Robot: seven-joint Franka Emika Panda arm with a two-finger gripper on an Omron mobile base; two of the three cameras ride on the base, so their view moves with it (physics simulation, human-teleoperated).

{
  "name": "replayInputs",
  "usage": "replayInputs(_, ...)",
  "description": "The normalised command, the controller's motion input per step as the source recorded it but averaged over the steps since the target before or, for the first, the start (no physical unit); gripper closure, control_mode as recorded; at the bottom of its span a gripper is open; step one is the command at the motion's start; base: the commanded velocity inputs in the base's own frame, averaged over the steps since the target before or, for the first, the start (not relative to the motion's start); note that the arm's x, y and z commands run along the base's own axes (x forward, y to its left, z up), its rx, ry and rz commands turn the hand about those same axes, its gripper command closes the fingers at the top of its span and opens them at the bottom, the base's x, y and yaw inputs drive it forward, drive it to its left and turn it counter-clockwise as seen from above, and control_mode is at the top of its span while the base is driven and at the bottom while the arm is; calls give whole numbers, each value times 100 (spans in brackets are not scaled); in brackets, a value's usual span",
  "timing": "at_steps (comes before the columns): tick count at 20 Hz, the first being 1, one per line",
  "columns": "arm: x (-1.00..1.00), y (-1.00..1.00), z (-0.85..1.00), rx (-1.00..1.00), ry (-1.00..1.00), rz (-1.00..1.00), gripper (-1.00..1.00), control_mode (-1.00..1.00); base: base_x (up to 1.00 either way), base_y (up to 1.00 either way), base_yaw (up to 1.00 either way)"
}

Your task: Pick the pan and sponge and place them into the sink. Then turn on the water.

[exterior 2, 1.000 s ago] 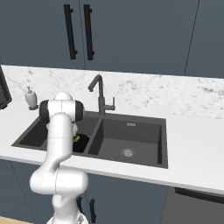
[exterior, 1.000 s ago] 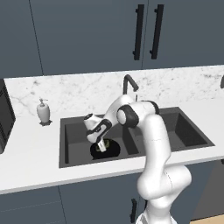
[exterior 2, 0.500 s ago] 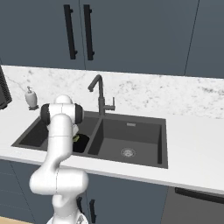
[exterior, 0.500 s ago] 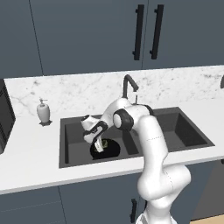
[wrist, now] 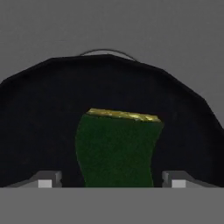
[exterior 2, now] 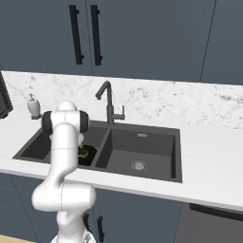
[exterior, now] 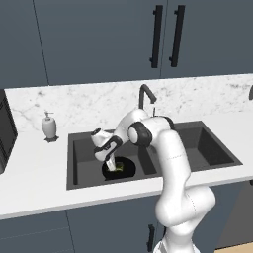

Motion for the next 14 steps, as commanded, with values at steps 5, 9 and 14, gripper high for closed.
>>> replayInputs(5, -14, 0, 67, 9, -15, 0, -100, -100, 0, 0, 0)
replayInputs(9, -57, 0, 100, 5, -26, 0, -100, -100, 0, 0, 0)
replayInputs(14, -93, -34, 88, 8, -42, 0, -100, -100, 0, 0, 0)
